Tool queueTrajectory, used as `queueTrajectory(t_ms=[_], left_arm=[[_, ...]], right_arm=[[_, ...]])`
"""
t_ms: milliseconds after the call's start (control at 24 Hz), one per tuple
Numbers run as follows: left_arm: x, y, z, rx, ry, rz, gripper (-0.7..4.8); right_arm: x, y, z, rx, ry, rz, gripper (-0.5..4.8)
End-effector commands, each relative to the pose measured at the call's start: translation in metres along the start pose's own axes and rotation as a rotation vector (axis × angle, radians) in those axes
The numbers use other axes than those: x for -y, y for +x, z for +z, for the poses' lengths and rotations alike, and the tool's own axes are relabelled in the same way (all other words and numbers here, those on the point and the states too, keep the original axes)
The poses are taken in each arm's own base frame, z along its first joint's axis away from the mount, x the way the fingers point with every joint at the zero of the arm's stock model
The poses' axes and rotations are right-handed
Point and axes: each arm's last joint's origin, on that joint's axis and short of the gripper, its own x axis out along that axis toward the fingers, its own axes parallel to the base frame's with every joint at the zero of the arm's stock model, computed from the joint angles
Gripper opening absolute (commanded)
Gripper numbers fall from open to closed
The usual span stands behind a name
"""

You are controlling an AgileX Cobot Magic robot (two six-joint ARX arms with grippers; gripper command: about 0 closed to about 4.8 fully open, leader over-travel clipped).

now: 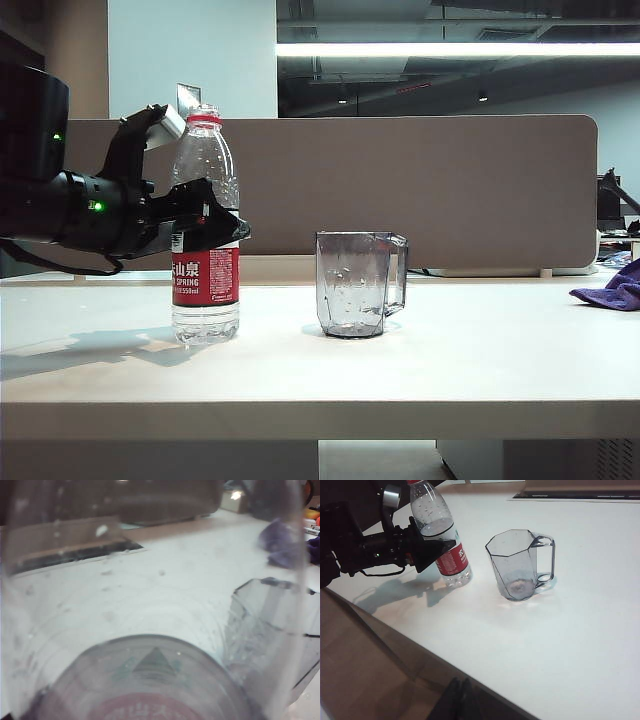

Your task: Pick up the mineral water bottle on the table and pour a little water into the mug.

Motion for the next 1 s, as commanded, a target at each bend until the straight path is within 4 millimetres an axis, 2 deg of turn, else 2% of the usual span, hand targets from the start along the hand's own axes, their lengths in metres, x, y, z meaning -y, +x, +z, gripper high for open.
queueTrajectory(t_ms=[42, 83, 209, 250, 292, 584, 876, 1001], left_arm=[[0.0005, 0.0005, 0.0029, 0.016, 0.0, -0.026, 4.24], [0.0008, 0.0005, 0.0029, 0.015, 0.0, -0.037, 3.96], [0.0015, -0.0004, 0.0009, 0.004, -0.005, -0.048, 3.9], [0.0016, -0.0006, 0.0004, 0.0, -0.006, -0.048, 3.42], [0.0016, -0.0006, 0.0002, -0.002, -0.007, -0.048, 3.25], [0.0025, -0.0017, -0.0006, -0.005, -0.009, -0.063, 3.24], [0.0028, -0.0022, 0.0004, -0.002, -0.008, -0.067, 2.71], [0.0035, -0.0039, 0.0028, 0.0, -0.006, -0.067, 2.68]], right_arm=[[-0.0002, -0.0006, 0.0025, 0.016, -0.012, -0.01, -0.09], [-0.0001, -0.0006, 0.0025, 0.017, -0.013, -0.016, -0.09], [0.0, -0.0006, 0.0026, 0.017, -0.013, -0.017, -0.09], [-0.0001, -0.0006, 0.0025, 0.017, -0.013, -0.017, -0.09], [-0.0001, -0.0006, 0.0025, 0.017, -0.013, -0.017, -0.09], [0.0, -0.0006, 0.0026, 0.017, -0.013, -0.017, -0.09], [-0.0001, -0.0006, 0.0026, 0.017, -0.013, -0.017, -0.09], [0.0, -0.0006, 0.0026, 0.017, -0.013, -0.017, -0.09]])
